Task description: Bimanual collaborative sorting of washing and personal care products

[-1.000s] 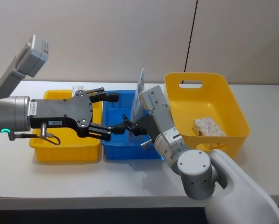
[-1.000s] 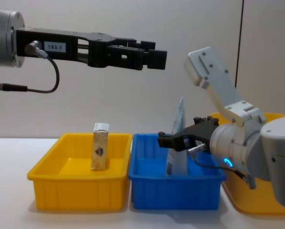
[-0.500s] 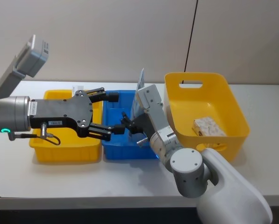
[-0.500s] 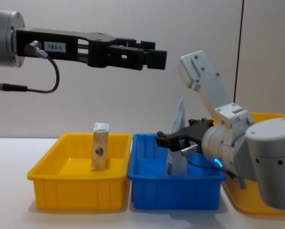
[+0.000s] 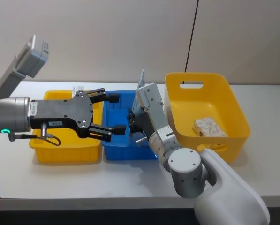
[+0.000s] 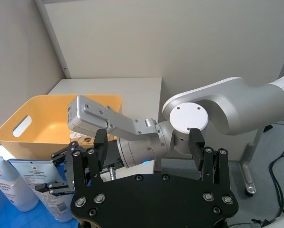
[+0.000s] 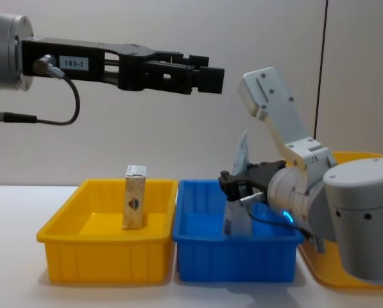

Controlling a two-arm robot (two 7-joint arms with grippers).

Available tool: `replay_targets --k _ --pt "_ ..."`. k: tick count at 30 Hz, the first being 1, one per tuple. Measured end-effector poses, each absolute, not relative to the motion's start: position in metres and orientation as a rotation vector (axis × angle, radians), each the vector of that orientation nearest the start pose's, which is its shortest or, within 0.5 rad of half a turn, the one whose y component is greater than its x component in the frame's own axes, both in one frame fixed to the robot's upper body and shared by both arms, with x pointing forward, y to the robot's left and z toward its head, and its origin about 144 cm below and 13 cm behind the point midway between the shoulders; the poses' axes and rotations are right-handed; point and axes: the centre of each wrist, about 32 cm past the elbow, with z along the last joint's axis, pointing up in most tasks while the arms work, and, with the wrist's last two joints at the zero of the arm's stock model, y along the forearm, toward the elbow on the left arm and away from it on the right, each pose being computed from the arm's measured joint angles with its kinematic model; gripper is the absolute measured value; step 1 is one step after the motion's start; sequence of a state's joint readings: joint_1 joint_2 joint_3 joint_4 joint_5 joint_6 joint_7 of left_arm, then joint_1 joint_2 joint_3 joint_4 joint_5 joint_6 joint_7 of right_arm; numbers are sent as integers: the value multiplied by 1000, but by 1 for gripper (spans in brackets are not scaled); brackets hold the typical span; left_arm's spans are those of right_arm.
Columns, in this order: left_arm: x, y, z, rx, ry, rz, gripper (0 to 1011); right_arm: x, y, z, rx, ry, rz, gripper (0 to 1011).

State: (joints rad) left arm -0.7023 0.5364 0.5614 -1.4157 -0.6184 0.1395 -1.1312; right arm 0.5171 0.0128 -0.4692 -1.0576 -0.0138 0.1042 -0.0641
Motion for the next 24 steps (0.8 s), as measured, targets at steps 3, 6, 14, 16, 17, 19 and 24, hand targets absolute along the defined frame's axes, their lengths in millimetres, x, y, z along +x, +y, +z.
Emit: replay_targets --k 3,6,14,16,17,19,24 --pt "591 257 1321 94 -147 73 1001 575 -105 1169 -273 -139 -1238 344" --pt "591 258 1321 94 -147 73 1001 574 -106 1171 -270 -135 -1242 234" --pt "591 258 1321 94 -147 73 1001 571 -111 1178 -256 -126 -1258 66" --pt "591 257 1321 94 -147 73 1001 571 -113 1179 -253 -124 -1260 44" --pt "591 258 1321 94 -147 73 1002 570 -114 1180 -250 -124 -1261 35" --pt "591 258 1321 94 -147 73 1001 568 -119 1184 -240 -123 -1266 23" --pt "591 258 1321 94 -147 73 1001 566 -126 1191 -223 -121 -1272 22"
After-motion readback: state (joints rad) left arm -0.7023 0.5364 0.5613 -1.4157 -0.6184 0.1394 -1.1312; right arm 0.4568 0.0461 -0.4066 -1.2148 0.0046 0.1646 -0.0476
